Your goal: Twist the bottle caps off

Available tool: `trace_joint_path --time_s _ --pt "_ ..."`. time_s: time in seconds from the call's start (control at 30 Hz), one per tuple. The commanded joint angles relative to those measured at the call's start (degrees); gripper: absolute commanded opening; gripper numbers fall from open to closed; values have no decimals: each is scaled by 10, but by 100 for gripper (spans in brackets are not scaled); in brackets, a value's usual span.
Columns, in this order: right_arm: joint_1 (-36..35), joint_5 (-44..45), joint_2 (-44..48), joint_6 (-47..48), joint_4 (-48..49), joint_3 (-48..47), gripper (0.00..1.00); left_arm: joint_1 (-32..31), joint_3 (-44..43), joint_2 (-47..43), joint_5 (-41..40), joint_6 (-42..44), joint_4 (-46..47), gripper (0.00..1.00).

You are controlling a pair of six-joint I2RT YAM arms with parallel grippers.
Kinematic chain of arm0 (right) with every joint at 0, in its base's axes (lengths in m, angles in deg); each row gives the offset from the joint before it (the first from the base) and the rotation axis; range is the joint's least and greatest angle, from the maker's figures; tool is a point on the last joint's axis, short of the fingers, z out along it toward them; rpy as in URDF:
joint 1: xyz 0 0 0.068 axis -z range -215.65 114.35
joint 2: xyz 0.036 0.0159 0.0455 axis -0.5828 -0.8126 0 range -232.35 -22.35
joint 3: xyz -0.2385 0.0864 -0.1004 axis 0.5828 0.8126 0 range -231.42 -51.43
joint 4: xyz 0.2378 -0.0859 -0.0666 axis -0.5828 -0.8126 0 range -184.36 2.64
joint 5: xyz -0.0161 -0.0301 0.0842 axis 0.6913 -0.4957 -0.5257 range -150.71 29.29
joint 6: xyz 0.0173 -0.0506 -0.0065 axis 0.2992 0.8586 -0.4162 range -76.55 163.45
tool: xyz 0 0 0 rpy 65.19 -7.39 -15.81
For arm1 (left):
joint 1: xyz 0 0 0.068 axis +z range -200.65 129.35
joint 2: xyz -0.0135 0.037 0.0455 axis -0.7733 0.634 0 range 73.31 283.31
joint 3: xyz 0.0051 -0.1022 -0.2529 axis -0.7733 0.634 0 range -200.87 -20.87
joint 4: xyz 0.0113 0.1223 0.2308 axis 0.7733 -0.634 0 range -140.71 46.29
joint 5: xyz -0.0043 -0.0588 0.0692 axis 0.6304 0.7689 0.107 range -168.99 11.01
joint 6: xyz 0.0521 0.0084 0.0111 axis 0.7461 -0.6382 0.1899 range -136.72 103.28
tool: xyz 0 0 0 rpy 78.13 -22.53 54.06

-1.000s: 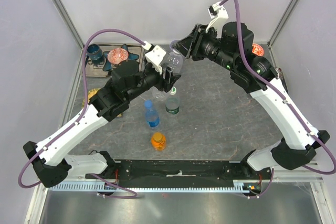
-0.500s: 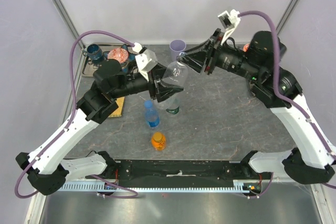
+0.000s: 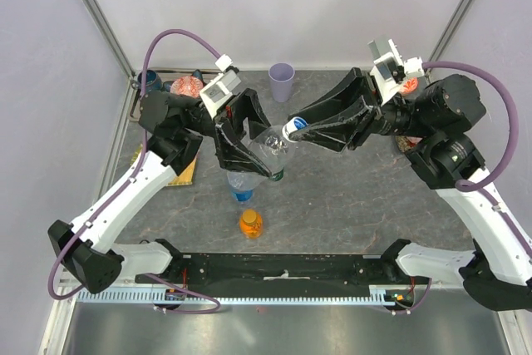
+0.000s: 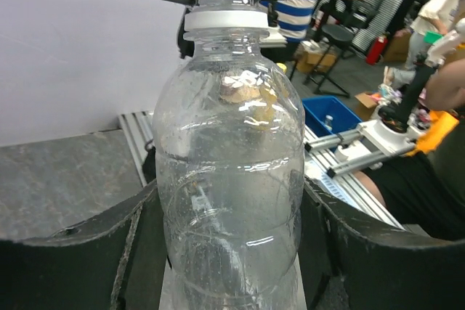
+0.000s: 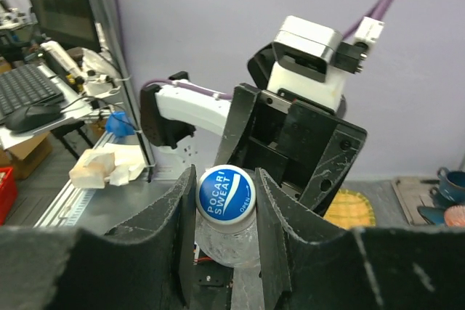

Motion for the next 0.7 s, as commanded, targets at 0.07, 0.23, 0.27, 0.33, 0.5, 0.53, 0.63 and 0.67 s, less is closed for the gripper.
trace_joint_path --time_s 0.07,0.23,0.27,0.33,0.5,0.53,0.63,0.67 --pt "-3 -167 24 -116 199 48 0 11 3 34 35 -184 183 31" --pt "-2 -195 28 -130 223 71 0 11 2 59 44 -219 219 31" --pt "-2 -196 31 -128 221 75 0 11 2 61 44 -218 219 31" --pt "-3 -191 34 -116 217 77 0 11 2 64 46 -216 219 31" --pt "-2 -151 39 -90 173 62 0 17 7 67 40 -207 216 31" --pt "-2 -142 39 -93 173 55 0 19 8 66 40 -206 215 31" --pt "-3 -70 44 -96 172 41 0 25 16 63 31 -189 195 31" --pt "-3 -49 50 -94 167 38 0 25 19 59 26 -174 177 31"
